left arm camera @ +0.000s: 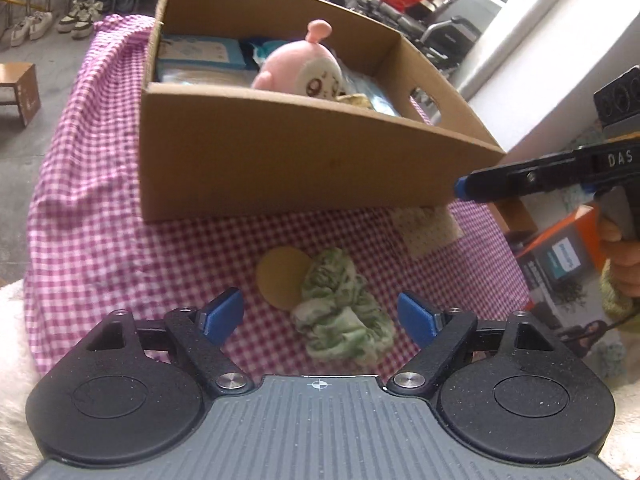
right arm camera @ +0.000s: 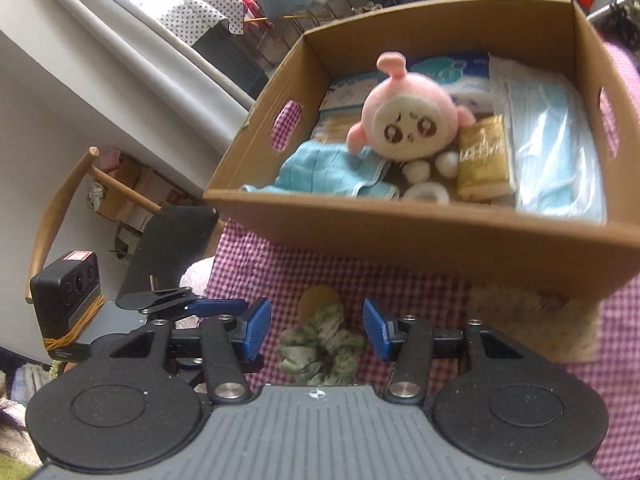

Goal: Organize soft objects
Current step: 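Move the right gripper to the green scrunchie and nudge it off the tan disc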

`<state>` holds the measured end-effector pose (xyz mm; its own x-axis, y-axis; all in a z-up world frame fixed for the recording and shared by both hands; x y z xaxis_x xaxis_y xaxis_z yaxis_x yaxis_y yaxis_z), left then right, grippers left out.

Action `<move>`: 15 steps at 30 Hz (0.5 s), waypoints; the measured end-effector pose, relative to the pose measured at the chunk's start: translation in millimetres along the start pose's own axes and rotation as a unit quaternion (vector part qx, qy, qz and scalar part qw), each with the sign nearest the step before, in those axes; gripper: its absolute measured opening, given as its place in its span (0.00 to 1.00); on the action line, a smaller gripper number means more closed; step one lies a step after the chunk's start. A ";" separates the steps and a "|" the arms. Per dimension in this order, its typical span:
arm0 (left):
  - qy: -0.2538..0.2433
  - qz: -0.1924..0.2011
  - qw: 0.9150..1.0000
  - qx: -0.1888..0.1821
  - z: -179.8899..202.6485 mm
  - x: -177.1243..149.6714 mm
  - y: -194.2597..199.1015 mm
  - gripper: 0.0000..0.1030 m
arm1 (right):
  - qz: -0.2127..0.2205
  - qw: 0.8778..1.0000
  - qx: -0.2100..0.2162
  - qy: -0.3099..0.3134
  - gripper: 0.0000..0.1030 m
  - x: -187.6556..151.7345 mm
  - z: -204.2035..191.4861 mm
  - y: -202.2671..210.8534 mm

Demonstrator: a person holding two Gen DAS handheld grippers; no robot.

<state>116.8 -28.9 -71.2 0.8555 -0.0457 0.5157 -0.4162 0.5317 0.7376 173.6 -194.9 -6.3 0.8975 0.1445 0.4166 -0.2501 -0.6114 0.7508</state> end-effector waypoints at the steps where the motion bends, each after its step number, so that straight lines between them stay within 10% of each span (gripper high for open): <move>1: -0.001 -0.008 1.000 -0.007 4.2 -3.6 -3.6 0.74 | 0.000 1.000 0.001 -0.007 0.53 -6.9 0.9 -8.2; 15: -0.026 -0.076 0.996 -0.036 31.1 -28.2 -42.8 0.66 | -0.036 0.992 -0.093 0.076 0.21 -47.3 4.7 -85.4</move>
<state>100.9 -76.7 -103.7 0.8894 -0.1727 0.4232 -0.2583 0.5738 0.7772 154.2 -153.1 -92.5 0.8541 0.3074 0.4196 -0.2617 -0.4433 0.8574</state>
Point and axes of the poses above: each gripper's, at about its wrist camera, not at the fingertips, and y roughly against the way its jaws point, z to its right, x to its top, the point moved 6 cm from there along -y, roughly the way its jaws point, and after that the axes turned 1 degree about y, right-handed, at the moved point
